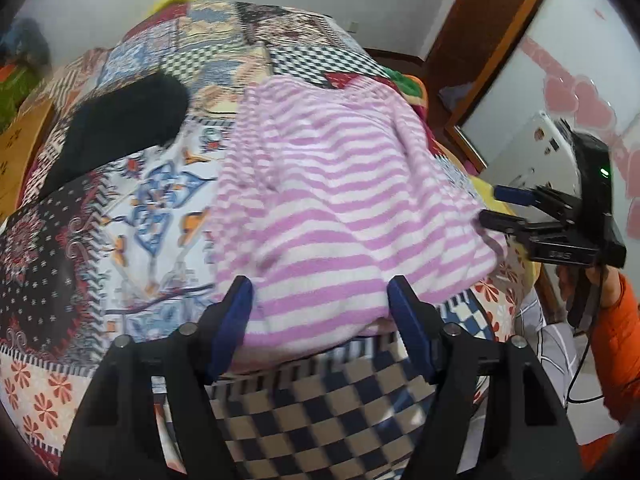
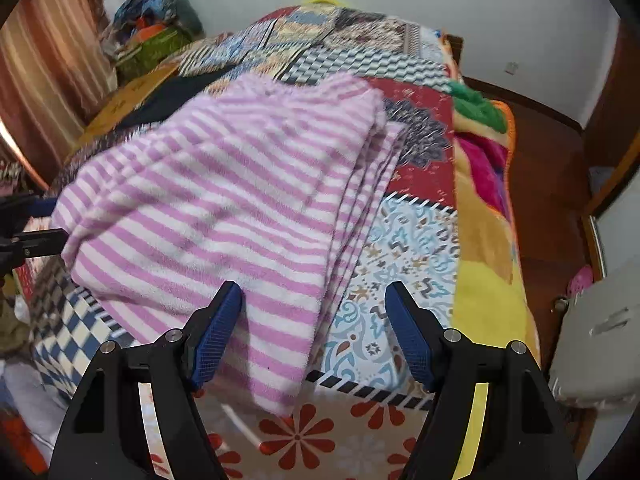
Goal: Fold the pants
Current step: 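Press and straighten the folded pants stack with both open grippers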
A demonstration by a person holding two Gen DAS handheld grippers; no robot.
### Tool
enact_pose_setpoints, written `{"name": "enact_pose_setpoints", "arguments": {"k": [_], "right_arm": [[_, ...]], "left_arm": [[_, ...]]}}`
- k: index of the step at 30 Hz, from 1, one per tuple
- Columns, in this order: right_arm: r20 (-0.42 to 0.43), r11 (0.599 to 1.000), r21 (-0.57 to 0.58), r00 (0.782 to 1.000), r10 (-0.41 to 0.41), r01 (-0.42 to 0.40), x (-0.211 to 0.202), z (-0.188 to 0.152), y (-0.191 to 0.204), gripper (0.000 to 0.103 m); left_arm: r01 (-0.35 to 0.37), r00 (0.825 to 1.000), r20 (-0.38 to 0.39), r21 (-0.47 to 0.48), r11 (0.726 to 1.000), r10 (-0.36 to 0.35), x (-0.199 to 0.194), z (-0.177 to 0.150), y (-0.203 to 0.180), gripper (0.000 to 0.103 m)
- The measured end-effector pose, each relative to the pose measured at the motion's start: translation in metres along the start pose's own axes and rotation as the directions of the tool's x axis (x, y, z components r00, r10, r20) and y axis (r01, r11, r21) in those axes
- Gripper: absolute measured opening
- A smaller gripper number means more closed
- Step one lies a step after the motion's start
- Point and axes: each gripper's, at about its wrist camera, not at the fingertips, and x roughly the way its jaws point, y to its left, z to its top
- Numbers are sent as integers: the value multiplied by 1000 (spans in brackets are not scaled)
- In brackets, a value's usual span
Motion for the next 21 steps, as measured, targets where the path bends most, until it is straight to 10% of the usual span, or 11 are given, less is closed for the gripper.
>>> {"name": "enact_pose_setpoints", "arguments": {"k": [5,14,21], "right_arm": [[98,998,59,995,-7,1,-31,12,-7,72],[126,991,133,992,-12,-5,-10,52,-17,75],[120,990,139,993,16,-33,16,67,-21,75]], "left_arm": [[-88,996,19,-24,996,88,-9,25,37,69],[-31,997,75,-31,999,33,11,104,56,69],[46,999,-23,-15,999,-47,78,149,50,66]]}}
